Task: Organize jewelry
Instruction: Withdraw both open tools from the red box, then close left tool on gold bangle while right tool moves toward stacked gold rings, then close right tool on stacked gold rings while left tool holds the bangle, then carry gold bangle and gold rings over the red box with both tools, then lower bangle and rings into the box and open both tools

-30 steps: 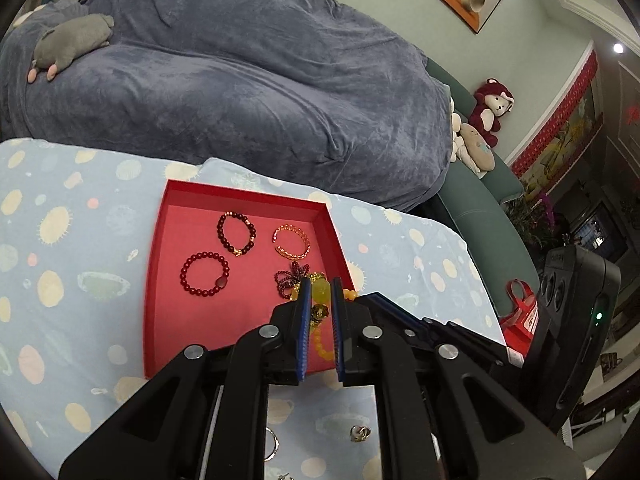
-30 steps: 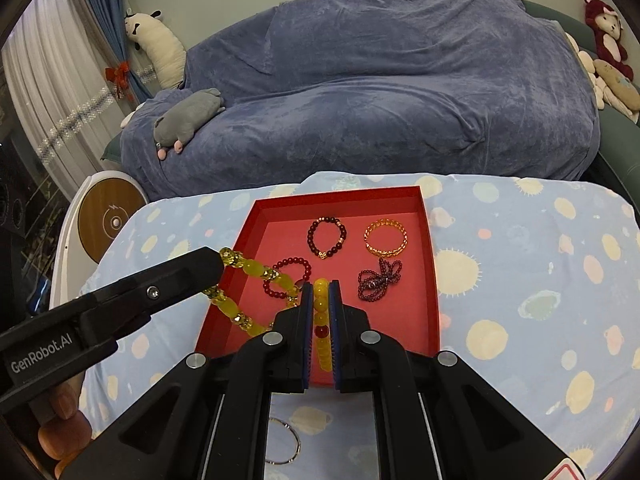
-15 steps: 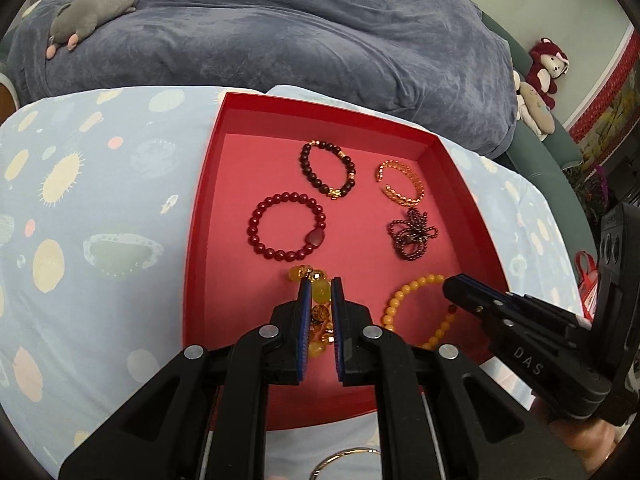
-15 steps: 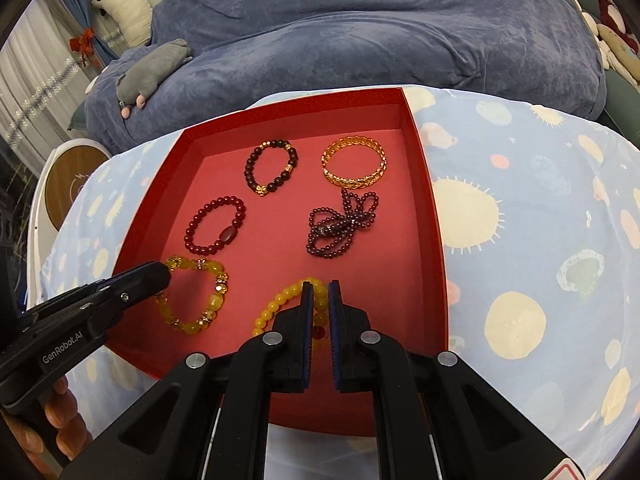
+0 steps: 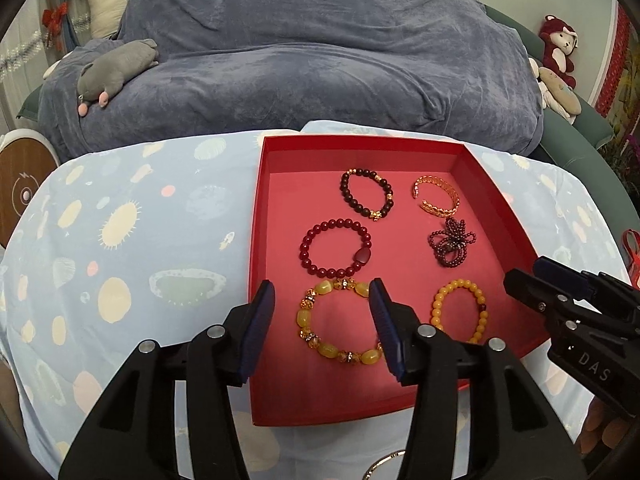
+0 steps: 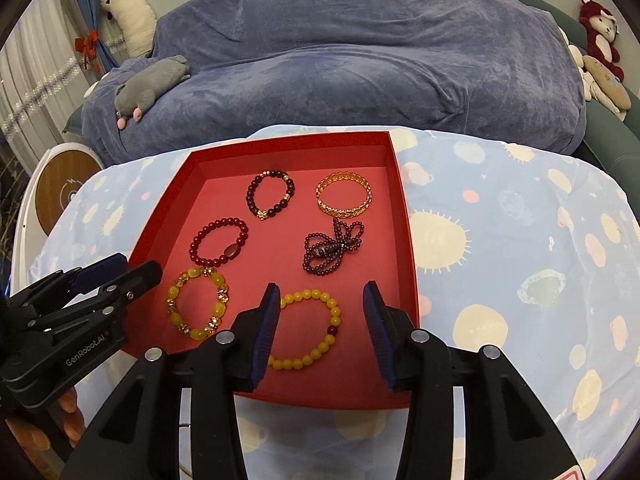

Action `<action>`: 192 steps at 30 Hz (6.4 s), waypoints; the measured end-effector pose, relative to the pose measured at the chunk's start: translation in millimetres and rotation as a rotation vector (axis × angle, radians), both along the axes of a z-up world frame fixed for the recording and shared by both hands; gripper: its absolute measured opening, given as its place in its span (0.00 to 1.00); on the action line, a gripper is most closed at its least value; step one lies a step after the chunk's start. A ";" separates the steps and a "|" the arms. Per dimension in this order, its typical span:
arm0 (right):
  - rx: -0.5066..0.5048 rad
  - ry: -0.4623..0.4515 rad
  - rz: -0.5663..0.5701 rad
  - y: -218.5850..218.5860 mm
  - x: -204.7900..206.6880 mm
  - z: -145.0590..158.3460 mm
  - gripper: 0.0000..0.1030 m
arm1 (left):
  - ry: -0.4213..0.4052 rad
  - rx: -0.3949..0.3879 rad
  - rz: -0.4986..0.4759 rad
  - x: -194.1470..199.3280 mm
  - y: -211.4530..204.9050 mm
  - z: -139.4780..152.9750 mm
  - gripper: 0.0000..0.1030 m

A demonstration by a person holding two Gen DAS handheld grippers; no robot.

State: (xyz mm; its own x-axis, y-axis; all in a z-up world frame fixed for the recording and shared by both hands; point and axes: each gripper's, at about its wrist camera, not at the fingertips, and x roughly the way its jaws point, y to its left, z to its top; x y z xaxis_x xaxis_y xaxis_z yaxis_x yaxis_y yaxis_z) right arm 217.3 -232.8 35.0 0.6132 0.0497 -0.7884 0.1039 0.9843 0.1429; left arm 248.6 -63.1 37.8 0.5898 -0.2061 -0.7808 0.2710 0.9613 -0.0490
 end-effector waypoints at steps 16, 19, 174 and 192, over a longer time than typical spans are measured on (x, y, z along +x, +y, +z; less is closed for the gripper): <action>0.015 -0.032 -0.004 9.2 -75.2 31.0 0.41 | -0.022 -0.023 -0.010 -66.1 -1.1 33.9 0.46; 0.022 -0.037 -0.011 8.8 -86.0 34.9 0.41 | -0.020 -0.023 -0.013 -76.7 -0.8 35.9 0.46; 0.078 -0.062 0.015 1.3 0.7 35.2 0.12 | -0.021 -0.082 -0.010 4.2 -33.5 46.4 0.55; 0.078 0.006 0.029 9.3 57.0 -13.4 0.13 | 0.049 -0.042 0.022 55.7 -31.7 -6.5 0.55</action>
State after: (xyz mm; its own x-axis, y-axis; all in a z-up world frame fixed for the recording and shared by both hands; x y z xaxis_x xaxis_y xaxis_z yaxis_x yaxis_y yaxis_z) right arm 274.3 -223.4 21.7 0.6059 0.1290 -0.7850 0.0766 0.9727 0.2190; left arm 304.3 -94.8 31.3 0.5558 -0.2262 -0.8000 0.2457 0.9640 -0.1020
